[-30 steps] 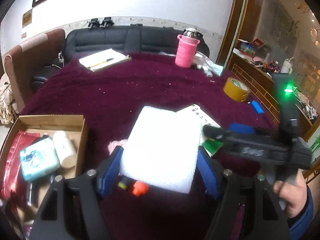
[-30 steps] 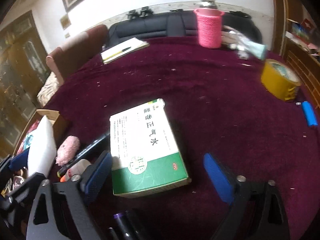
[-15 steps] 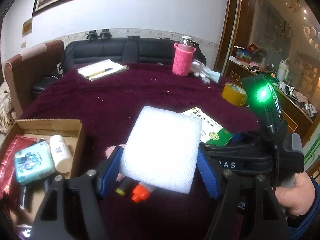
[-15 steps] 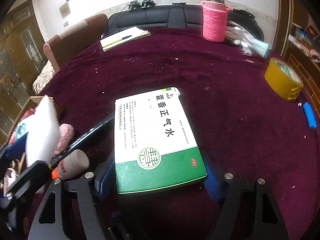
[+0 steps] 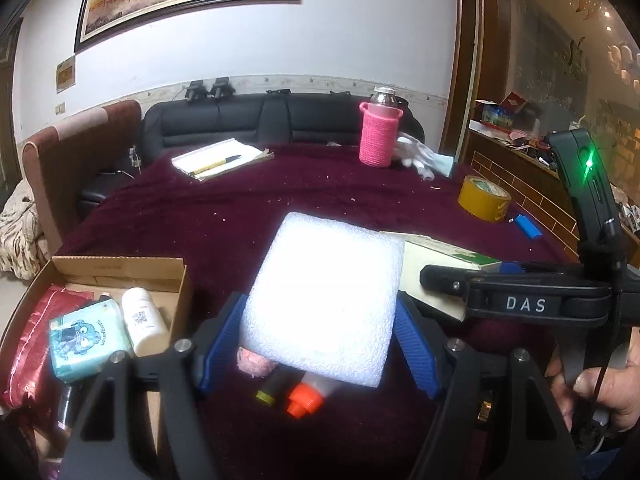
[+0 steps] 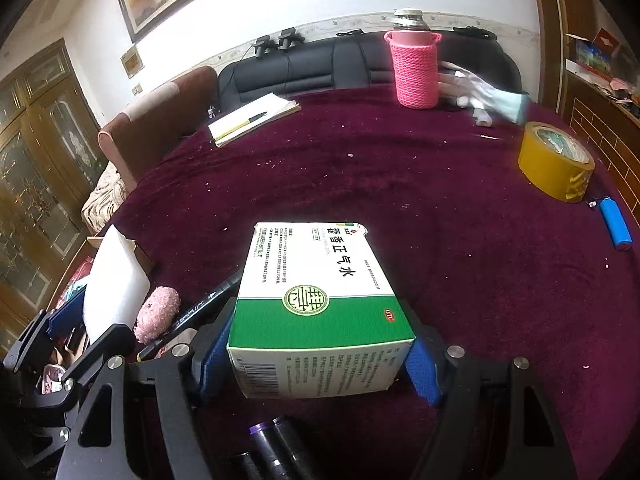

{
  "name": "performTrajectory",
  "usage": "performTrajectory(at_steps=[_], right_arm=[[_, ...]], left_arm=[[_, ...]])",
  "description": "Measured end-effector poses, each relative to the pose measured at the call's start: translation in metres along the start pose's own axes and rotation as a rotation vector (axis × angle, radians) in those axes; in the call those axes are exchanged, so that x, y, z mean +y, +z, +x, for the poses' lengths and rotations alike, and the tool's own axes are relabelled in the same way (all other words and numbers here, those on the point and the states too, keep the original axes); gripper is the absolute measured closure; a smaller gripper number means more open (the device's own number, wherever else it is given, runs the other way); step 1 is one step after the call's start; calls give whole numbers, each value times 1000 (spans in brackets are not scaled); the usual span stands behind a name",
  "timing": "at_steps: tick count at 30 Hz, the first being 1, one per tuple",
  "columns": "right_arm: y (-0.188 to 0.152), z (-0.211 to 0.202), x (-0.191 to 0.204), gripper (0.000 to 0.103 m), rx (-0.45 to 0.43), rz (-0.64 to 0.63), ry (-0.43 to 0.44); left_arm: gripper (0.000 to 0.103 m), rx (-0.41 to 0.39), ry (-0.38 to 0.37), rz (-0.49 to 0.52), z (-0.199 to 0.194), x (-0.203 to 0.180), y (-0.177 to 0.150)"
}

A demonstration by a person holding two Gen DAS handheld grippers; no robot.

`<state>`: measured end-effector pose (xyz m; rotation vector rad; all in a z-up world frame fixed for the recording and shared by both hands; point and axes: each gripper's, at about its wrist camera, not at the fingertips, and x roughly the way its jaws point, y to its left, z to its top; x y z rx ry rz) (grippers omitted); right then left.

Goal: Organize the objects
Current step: 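Carry the foam pad toward the tray with the left tool while the right tool carries the medicine box, then lower the foam pad over the tray with the left tool while the right tool lowers the medicine box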

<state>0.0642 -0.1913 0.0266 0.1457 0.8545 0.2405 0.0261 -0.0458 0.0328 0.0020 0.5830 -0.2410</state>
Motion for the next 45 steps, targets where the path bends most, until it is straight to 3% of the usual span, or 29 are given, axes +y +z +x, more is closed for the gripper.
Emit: performTrajectory(at_steps=[10,18,28,32,37,45], right_arm=[[2,-10,1,25,-43,12,-12],[2,-56,16,25,-160,44,28],[-3,-85,43,25,-209,53,118],[-1,-82,74,25,-200,17,171],[-4,-65,125,24,-160,-56,220],[-6,-17,199,24,-101,-129,245]], left_arm=[[31,-27,34,39,-5,-6,0],[31,-40,64,53,-10,-9,0],[31,-43,-8,2,-54,0,7],[31,-55,3,-47,-77,27,10],[30,-55,80,-131,-99,82,4],[30,22,178,-290,-100,183,-3]])
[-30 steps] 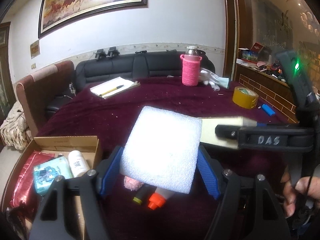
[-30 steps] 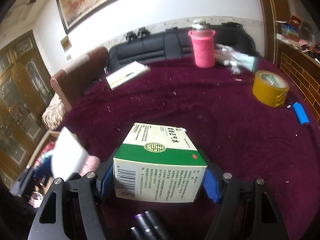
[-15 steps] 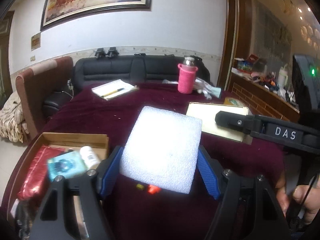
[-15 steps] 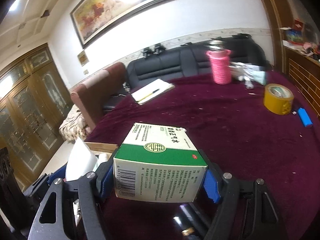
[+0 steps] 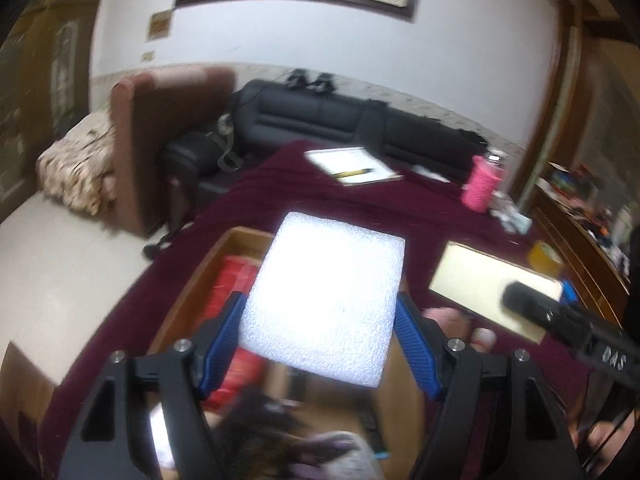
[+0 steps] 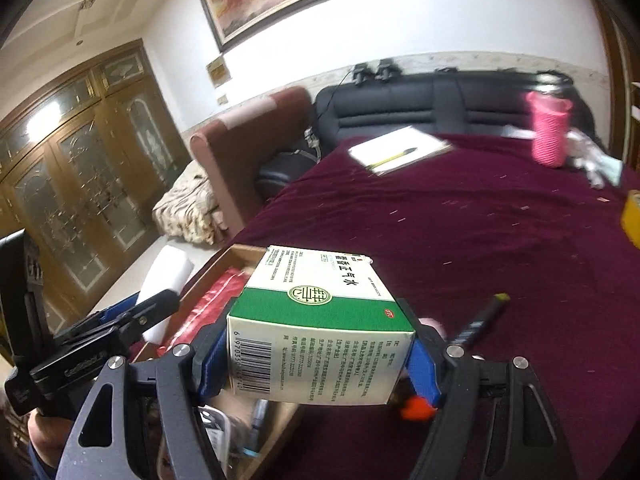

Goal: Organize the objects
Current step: 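Lower the foam pad over the tray with the left tool while the right tool lowers the medicine box, then release the foam pad into the tray with the left tool while the right tool releases the medicine box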

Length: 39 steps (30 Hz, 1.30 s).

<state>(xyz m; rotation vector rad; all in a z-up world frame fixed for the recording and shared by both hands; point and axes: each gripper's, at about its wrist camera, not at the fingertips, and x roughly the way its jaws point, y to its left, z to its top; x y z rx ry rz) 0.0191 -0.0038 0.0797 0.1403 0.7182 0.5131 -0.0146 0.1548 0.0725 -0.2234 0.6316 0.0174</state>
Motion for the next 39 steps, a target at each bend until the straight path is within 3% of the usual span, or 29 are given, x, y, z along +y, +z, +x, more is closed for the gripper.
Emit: performTrajectory(at_steps=[10,24,39], right_arm=[[-26,45,34,24,92,-79,-40],[-50,58,48,20,226,-82,98],[-41,9,24,14,164,-34,212]], left_arm=[[30,99,20,-123,34,51,-7],[29,149,15,-142,47,54,-7],[22,121,10,-114,26,45,0]])
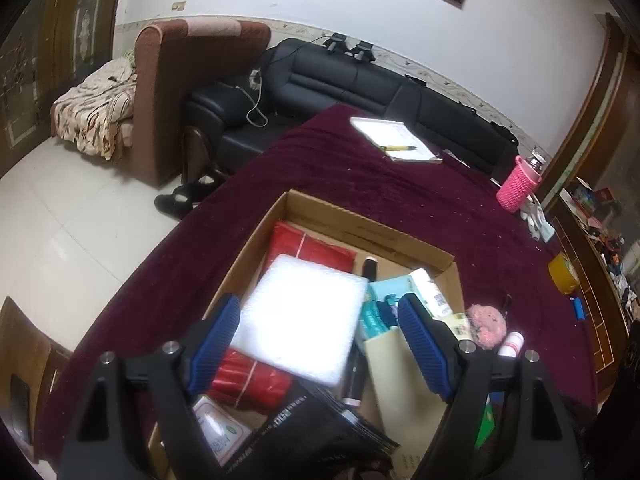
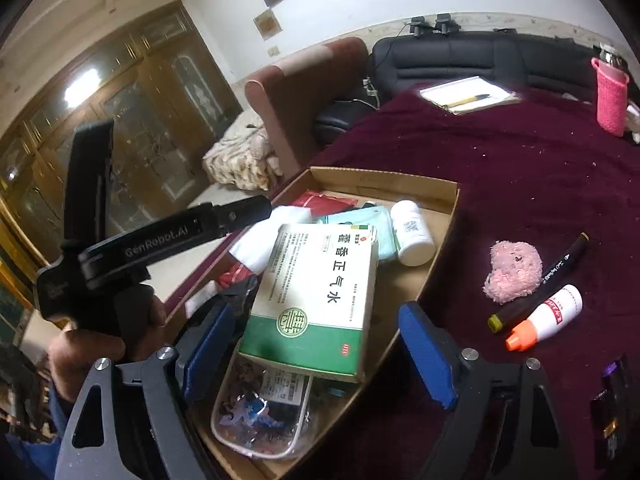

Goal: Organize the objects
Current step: 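Release the foam pad into the tray with the left tool while the right tool releases the medicine box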

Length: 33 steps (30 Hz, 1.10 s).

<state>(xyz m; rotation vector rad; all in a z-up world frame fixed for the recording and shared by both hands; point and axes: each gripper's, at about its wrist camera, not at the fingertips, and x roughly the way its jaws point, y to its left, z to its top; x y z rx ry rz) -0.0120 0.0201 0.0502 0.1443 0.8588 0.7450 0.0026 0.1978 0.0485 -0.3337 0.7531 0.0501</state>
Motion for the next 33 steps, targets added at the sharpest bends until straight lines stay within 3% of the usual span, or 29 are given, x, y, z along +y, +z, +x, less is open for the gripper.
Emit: performTrajectory(at_steps=[5,9,14,20,24,26,28,33], right_arm=[[7,-36,-28,14,-72,67,7],[14,-82,-77,12,-181,164,-69],[-1,-119,-134,11,-242,263,-182],[-26,-146,-180,11,-282,400,-180],[-30,-152,-189,11,-304,426,-156],[-31,-154,-191,11,-309,424,-149],[-30,-155,-193,11,-312,429,-137],[-32,-158,-195,11,-320,427,-115]], left_arm=[[21,-17,1,20,-10,-11,1],[21,-21,-31,60,-20,-29,0],[21,-3,-80,157,-22,-71,-4],[21,93,-184,253,5,-132,-17],[23,206,-228,263,38,-170,-26],[42,260,-226,244,57,-183,-30],[49,312,-218,224,75,-192,-31],[49,329,-107,187,108,-198,-31]])
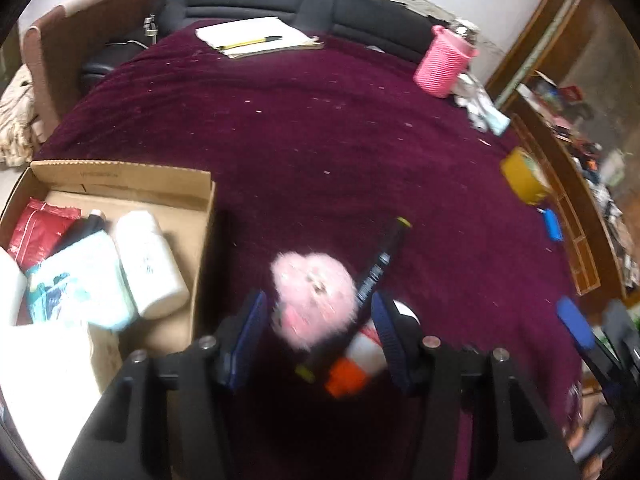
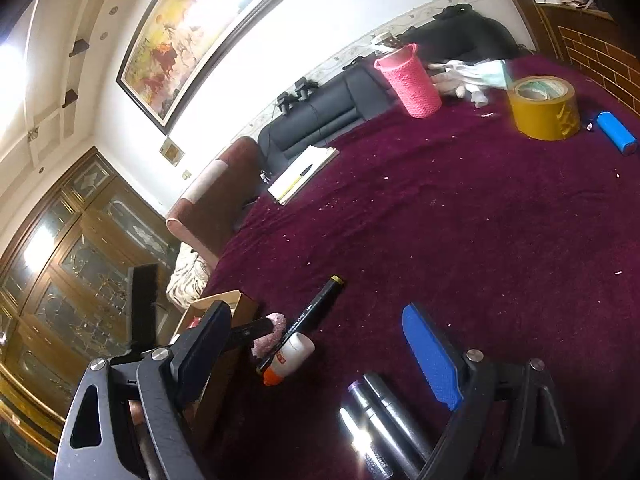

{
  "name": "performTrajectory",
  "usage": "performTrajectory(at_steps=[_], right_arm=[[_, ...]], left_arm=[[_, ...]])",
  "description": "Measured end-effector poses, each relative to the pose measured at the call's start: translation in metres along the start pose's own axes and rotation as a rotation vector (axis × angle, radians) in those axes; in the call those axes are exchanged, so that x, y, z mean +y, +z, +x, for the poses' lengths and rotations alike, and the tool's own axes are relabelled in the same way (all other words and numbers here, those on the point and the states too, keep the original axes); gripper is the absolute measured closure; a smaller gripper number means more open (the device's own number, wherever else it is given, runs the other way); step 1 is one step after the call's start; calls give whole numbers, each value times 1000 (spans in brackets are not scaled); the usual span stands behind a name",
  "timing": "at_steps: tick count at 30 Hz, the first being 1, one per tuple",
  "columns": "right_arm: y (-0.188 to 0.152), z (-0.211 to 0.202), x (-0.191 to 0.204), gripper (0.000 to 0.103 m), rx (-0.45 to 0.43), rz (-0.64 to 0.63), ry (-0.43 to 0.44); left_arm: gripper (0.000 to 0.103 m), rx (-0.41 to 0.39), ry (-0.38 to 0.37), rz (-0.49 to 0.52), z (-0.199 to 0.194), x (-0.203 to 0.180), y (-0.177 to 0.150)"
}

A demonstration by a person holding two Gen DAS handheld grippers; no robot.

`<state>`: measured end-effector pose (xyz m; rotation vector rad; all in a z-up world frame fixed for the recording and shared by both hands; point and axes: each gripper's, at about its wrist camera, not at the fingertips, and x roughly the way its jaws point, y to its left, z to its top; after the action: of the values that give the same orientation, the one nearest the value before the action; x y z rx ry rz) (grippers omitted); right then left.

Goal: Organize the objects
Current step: 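Release the foam pad into the tray with the left tool while the right tool releases the medicine box, then grasp the pink pom-pom with the left tool while the right tool grasps a black marker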

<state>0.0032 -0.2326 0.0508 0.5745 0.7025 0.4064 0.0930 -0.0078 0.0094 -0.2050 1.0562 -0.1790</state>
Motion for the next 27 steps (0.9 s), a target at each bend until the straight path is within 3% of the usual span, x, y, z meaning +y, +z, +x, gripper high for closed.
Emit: performTrajectory(at_steps=[1,4,13,18,19,21,23,27], right_arm=[[0,0,0,11,-2,-1,1],[1,-2,-2,11,-11,0,1],[0,-11,6,11,36,-21,-28],[-22,-22,35,13,153,-216,-20],[-27,-22,36,16,176,-235,-15],[-47,-15,37,37,256,-304,-44],[-60,-4,32,48,313,-339,-91],[-71,12,26,51,367,-384,-155]], left_arm=[[50,5,5,-8,4,0,1],[65,28,11,-10,17,2,4],[73,-21,19,74,9,-6,-15],[74,-30,-34,96,-18,-1,-41],[74,-29,-42,105,-24,0,-47],[76,-18,-69,114,-31,0,-61],[80,3,-90,133,-33,-1,-76],[82,33,-95,161,-23,-6,-96]])
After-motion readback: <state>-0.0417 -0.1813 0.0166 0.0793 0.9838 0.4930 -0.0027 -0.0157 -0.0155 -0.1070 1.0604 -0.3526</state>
